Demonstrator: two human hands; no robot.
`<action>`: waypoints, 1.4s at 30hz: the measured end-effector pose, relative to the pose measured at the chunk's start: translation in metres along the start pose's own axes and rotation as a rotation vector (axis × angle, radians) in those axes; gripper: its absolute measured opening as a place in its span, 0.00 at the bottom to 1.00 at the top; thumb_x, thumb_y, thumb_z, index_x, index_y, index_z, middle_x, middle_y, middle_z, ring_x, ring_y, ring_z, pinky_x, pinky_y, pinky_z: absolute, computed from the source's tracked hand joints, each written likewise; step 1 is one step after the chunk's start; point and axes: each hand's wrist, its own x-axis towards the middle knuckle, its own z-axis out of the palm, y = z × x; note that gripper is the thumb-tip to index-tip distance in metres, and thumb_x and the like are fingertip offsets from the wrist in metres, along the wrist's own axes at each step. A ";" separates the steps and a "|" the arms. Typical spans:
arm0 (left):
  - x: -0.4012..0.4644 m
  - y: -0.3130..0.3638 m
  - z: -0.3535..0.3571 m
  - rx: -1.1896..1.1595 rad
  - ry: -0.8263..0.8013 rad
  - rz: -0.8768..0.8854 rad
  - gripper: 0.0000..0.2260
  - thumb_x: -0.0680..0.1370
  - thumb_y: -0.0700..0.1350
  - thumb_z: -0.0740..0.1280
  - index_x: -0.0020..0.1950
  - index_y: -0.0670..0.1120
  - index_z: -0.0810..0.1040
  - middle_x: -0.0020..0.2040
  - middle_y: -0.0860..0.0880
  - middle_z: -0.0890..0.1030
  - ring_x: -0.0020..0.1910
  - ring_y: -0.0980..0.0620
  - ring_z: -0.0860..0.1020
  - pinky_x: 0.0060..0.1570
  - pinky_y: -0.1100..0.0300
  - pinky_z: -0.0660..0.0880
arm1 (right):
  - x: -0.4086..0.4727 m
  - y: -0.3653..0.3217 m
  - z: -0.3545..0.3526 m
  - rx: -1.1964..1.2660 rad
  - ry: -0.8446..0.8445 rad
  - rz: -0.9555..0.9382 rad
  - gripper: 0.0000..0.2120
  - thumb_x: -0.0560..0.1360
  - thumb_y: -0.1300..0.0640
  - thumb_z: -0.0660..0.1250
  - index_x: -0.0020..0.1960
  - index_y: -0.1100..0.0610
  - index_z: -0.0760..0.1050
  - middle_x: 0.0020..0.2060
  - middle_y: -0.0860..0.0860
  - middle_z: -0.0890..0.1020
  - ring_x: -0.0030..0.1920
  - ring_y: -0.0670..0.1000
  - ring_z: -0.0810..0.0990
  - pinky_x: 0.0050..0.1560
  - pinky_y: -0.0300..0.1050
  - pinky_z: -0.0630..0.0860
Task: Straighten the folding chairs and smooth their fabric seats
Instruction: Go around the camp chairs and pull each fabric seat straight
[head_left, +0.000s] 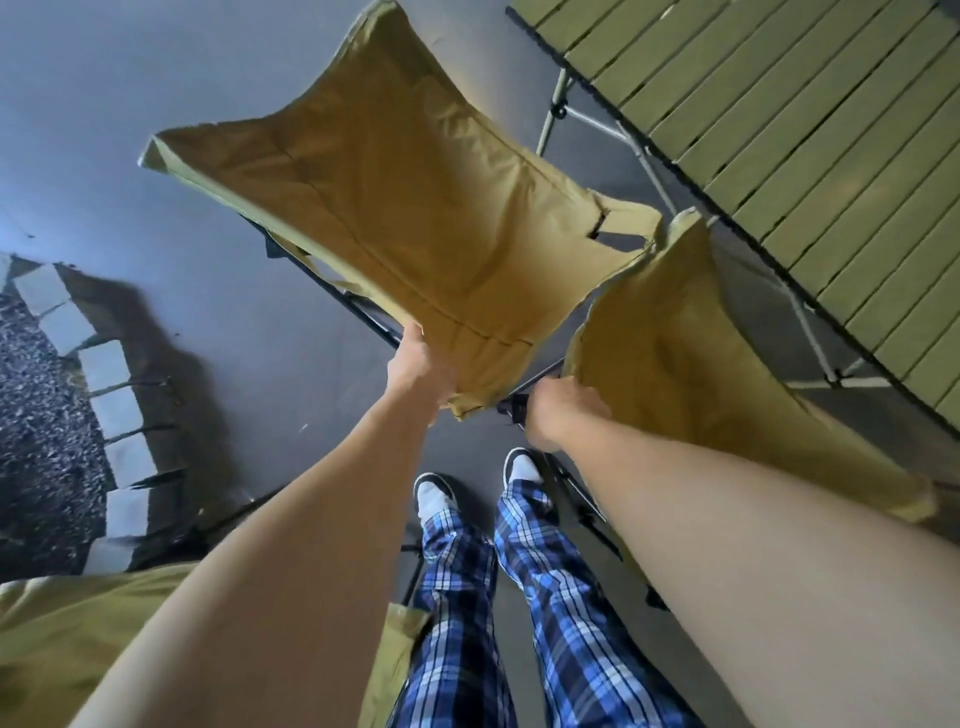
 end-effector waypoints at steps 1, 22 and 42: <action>-0.006 0.000 0.007 -0.003 -0.009 0.007 0.22 0.70 0.50 0.54 0.63 0.65 0.66 0.56 0.46 0.78 0.48 0.38 0.82 0.41 0.35 0.81 | -0.003 0.002 0.003 0.021 -0.013 0.006 0.18 0.80 0.64 0.58 0.70 0.60 0.71 0.66 0.58 0.75 0.65 0.60 0.75 0.58 0.50 0.75; 0.006 -0.037 0.032 0.226 0.067 0.059 0.21 0.64 0.43 0.63 0.56 0.49 0.80 0.50 0.43 0.83 0.46 0.39 0.83 0.43 0.41 0.82 | -0.070 0.063 0.078 0.130 0.273 -0.041 0.12 0.81 0.59 0.59 0.61 0.58 0.76 0.56 0.54 0.81 0.56 0.57 0.81 0.43 0.44 0.69; -0.035 -0.021 0.038 -0.307 0.242 0.101 0.16 0.72 0.33 0.59 0.58 0.42 0.75 0.51 0.46 0.80 0.46 0.46 0.81 0.49 0.49 0.82 | -0.047 0.044 0.086 0.260 0.302 -0.073 0.12 0.80 0.57 0.61 0.64 0.55 0.70 0.56 0.55 0.80 0.55 0.58 0.79 0.43 0.48 0.68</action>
